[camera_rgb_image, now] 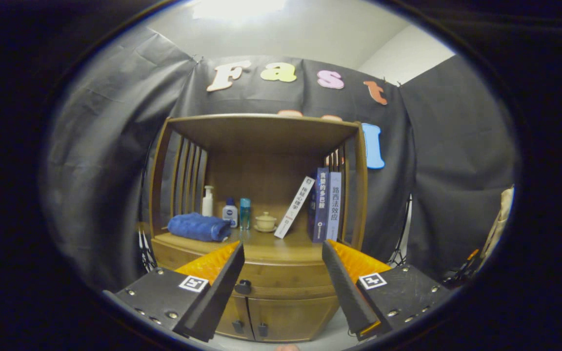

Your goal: Pull open the drawer, take out the items inside it, and place them on the countertop above the cabinet.

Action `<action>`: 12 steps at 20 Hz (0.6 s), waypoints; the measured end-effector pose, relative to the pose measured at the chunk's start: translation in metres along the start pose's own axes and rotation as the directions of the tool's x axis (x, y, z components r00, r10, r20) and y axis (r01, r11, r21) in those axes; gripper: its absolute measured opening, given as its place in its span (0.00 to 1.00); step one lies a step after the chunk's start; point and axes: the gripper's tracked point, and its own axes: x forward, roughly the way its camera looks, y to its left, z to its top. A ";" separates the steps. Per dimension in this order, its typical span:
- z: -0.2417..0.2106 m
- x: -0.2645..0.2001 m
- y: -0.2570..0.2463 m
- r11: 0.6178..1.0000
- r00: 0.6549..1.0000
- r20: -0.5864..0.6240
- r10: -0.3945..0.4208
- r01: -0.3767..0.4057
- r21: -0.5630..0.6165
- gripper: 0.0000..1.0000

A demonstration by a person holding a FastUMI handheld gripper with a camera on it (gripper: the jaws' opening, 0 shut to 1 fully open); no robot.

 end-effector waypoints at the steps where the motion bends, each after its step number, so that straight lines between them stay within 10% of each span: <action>1: -0.005 0.003 0.003 1.000 1.000 -0.013 0.008 -0.008 -0.005 0.96; 12: -0.083 0.040 0.027 0.988 0.985 -0.174 0.024 0.003 0.155 0.97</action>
